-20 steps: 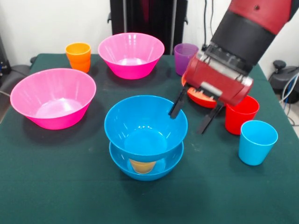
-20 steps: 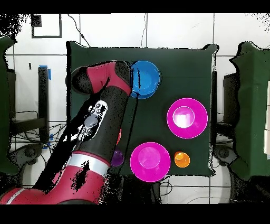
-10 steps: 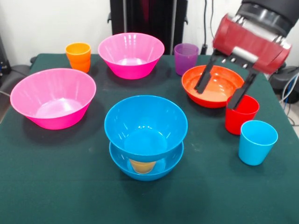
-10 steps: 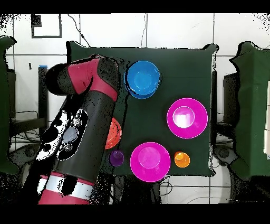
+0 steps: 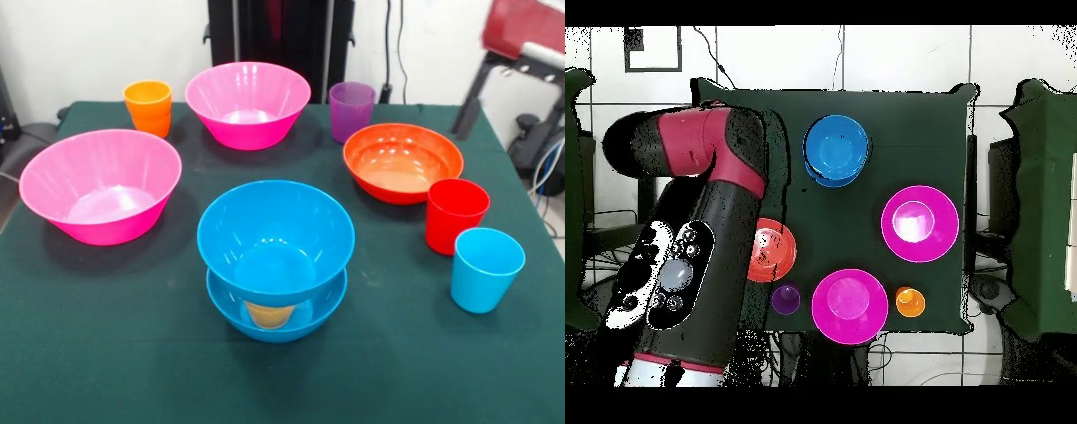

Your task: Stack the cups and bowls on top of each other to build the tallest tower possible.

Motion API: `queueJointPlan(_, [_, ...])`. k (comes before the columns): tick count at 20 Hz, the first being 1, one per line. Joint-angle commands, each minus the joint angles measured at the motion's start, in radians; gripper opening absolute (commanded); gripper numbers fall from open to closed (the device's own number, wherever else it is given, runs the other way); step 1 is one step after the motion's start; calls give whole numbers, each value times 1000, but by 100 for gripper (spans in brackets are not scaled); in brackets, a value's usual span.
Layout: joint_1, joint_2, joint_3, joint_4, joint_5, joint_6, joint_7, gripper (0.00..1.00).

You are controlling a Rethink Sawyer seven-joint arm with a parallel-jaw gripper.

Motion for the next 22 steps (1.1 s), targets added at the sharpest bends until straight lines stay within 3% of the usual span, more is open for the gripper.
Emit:
queueJointPlan(1, [53,39,104,147,99,118,304,100])
queueJointPlan(7, [112,83,32,168,175,144,454,100])
queueJointPlan(11, [123,102,18,183,179,141,455,100])
queueJointPlan(18, [178,171,-71,132,65,201,423,100])
queueJointPlan(22, [199,194,-96,133,62,202,424,100])
